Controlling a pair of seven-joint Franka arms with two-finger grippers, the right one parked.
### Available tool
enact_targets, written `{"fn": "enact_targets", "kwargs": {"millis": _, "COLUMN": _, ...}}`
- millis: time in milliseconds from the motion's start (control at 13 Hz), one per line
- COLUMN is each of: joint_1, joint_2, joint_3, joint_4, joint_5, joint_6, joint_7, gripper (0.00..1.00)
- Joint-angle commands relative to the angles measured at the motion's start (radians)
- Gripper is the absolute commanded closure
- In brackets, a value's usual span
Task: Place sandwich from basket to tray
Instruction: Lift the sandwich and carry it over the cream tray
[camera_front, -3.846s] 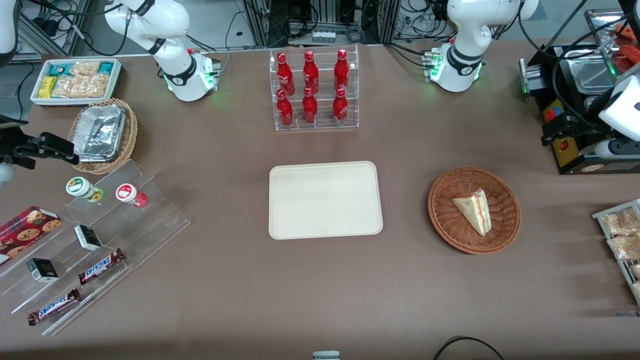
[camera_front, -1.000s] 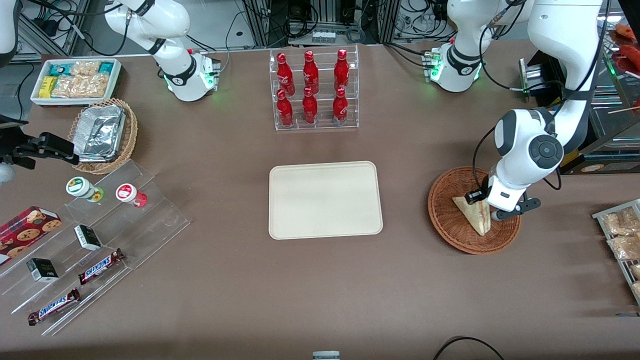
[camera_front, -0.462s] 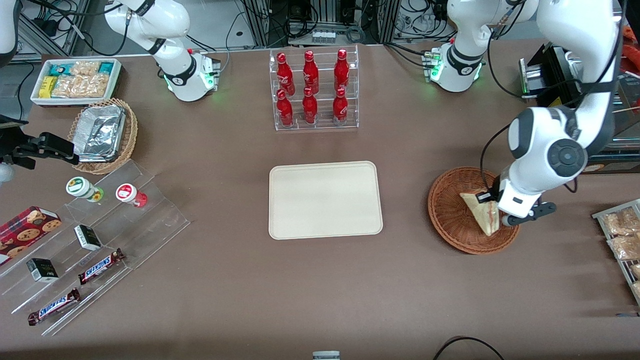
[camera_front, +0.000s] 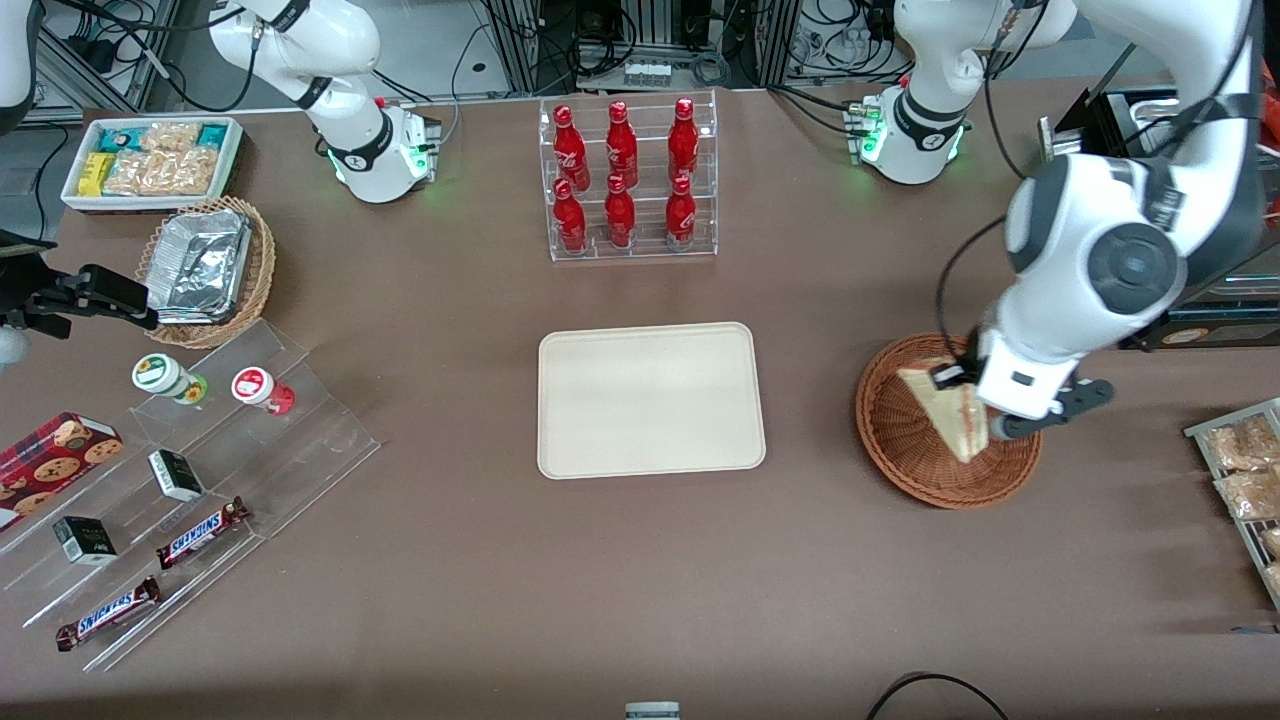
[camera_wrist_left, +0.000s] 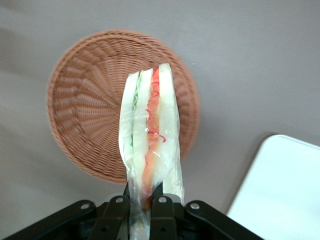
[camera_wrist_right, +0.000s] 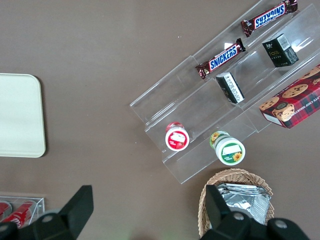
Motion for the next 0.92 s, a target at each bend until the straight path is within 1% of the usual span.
{"fn": "enact_targets", "kwargs": {"millis": 0, "joint_1": -0.103, "joint_2": 0.071, "joint_3": 0.003, "joint_4": 0.107, "joint_5": 0.013, "joint_6": -0.025, "joint_7": -0.177, "gripper": 1.0}}
{"fn": "enact_targets", "kwargs": {"millis": 231, "joint_1": -0.2, "joint_2": 0.183, "joint_3": 0.001, "joint_4": 0.222, "joint_5": 0.015, "joint_6": -0.022, "joint_7": -0.378, "gripper": 1.0}}
{"fn": "enact_targets", "kwargs": {"millis": 385, "joint_1": -0.266, "joint_2": 0.244, "joint_3": 0.001, "joint_4": 0.28, "joint_5": 0.018, "joint_6": -0.019, "joint_7": -0.424, "gripper": 1.0}}
{"fn": "enact_targets", "kwargs": {"millis": 538, "joint_1": -0.307, "joint_2": 0.28, "joint_3": 0.001, "joint_4": 0.312, "joint_5": 0.037, "joint_6": -0.014, "joint_7": -0.396, "gripper": 1.0}}
{"fn": "enact_targets", "kwargs": {"millis": 615, "joint_1": -0.335, "joint_2": 0.298, "joint_3": 0.0, "joint_4": 0.311, "joint_5": 0.079, "joint_6": -0.001, "joint_7": -0.338, "gripper": 1.0}}
{"fn": "enact_targets", "kwargs": {"millis": 846, "joint_1": -0.399, "joint_2": 0.341, "joint_3": -0.002, "joint_4": 0.308, "joint_5": 0.082, "joint_6": 0.074, "joint_7": -0.242, "gripper": 1.0}}
